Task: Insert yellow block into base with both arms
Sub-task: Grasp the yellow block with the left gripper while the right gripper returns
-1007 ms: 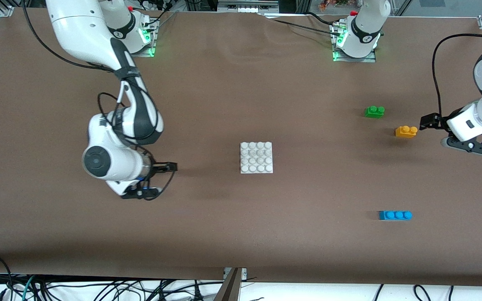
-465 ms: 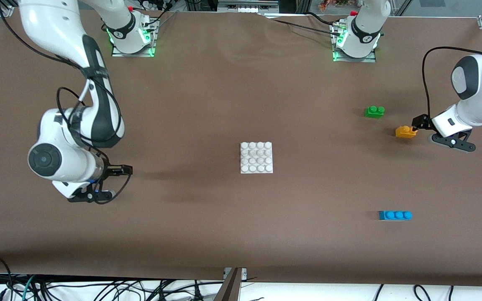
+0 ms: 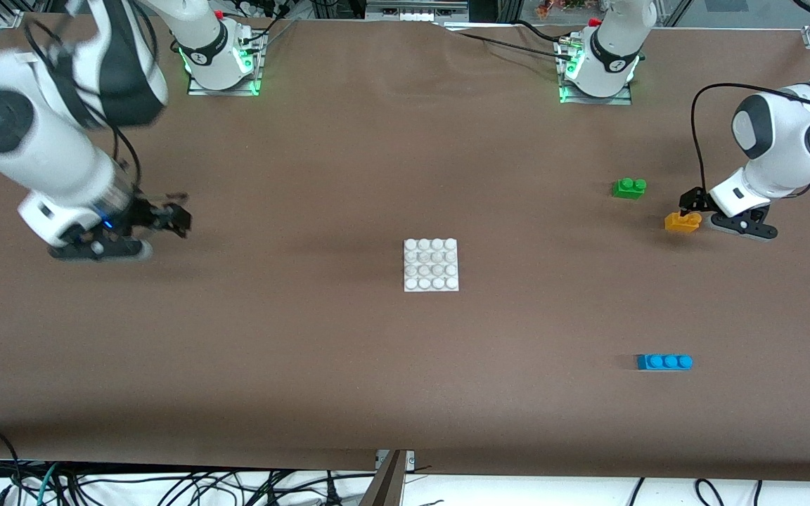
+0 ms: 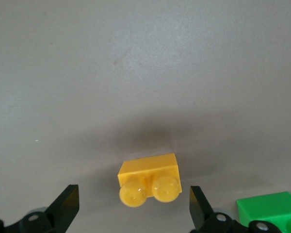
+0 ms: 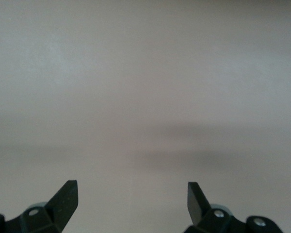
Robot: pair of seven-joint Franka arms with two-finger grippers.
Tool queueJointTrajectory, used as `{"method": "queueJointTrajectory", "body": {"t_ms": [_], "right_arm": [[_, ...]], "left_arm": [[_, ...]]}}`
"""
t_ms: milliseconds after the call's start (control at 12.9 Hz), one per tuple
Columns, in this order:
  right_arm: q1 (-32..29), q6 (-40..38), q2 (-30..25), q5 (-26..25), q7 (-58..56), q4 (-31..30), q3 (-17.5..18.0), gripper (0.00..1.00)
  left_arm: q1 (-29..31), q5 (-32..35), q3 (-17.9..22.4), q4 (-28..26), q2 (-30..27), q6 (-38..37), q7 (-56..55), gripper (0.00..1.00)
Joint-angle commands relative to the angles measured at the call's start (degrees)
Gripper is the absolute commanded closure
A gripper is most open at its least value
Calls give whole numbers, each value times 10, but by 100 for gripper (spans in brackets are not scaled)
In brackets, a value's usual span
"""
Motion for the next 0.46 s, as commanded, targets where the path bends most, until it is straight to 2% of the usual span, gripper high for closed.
{"method": "queueJointTrajectory", "body": {"t_ms": [0,155,387], "right_arm": [[-59,-110,-83,2,-1,2,14,0],[-60,-179,-81,4,-11,46,10,0],[-62,-145,-87,39,-27,34,-8,0]], "left_arm": [[6,10,-5,-18,9,32,2,1],[6,10,-6,-18,15,33,2,6],[6,9,-6,-18,25,35,1,10]]}}
